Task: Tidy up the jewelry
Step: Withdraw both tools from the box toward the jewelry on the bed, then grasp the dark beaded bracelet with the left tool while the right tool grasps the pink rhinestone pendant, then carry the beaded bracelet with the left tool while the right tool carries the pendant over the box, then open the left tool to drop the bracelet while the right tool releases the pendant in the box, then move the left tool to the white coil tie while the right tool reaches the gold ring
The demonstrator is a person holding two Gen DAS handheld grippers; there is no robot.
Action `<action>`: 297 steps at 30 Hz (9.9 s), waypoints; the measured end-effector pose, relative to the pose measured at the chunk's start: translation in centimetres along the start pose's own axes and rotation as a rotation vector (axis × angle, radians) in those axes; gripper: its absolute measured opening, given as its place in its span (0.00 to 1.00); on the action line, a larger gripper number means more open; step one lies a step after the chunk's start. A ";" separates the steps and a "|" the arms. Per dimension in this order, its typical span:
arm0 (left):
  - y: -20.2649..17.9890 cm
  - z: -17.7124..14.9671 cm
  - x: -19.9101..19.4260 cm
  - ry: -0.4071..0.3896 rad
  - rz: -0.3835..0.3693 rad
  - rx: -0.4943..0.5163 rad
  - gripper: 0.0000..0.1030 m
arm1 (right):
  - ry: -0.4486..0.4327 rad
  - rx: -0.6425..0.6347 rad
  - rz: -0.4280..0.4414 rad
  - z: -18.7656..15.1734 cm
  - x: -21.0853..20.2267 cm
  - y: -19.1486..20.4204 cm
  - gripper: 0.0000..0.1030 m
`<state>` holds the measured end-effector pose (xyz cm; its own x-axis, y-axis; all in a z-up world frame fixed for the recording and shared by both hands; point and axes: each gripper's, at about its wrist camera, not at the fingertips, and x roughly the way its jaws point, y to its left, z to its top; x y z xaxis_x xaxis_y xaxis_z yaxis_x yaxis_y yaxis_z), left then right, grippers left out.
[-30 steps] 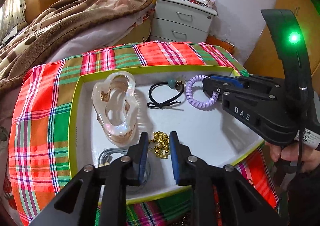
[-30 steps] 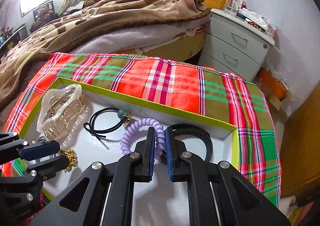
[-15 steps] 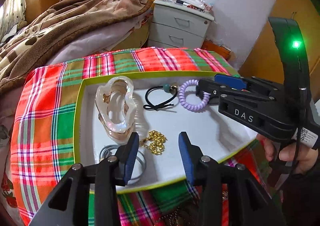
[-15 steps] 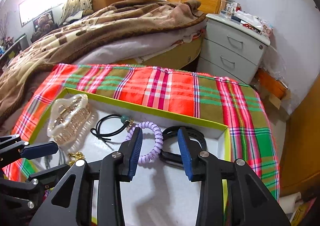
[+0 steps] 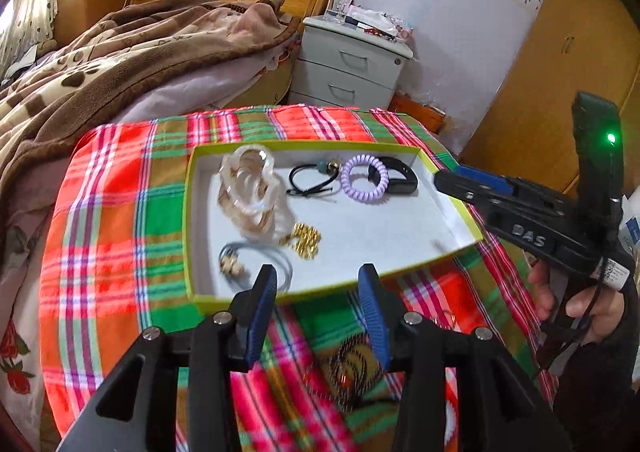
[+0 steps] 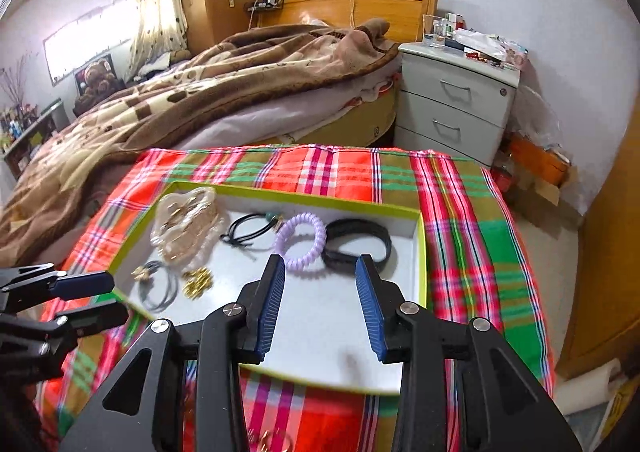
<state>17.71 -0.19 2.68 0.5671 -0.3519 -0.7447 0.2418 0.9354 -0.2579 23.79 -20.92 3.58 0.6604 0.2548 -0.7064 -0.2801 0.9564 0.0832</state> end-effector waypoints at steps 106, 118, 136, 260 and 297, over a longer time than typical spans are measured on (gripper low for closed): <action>0.8 -6.2 1.1 0.086 0.118 0.014 0.16 | 0.186 -0.321 0.137 -8.4 1.3 5.6 0.18; 0.0 -5.1 -1.1 0.026 0.108 0.040 0.14 | 0.091 -0.264 0.114 -7.3 -1.2 4.8 0.17; 0.3 -5.4 -1.1 0.063 0.122 0.058 0.44 | 0.012 -0.187 0.112 -6.2 -3.6 3.4 0.18; -4.6 1.2 1.6 0.018 0.028 0.109 0.42 | 0.000 -0.036 -0.014 -3.1 -2.6 -1.8 0.35; -8.2 -10.6 0.4 0.146 0.045 0.287 0.47 | -0.060 0.074 -0.018 -11.7 -9.4 -0.3 0.47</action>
<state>7.57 -7.67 -2.04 0.4682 -0.2825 -0.8373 0.4429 0.8949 -0.0543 9.51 -25.28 2.02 0.7060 0.2432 -0.6652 -0.2166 0.9683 0.1241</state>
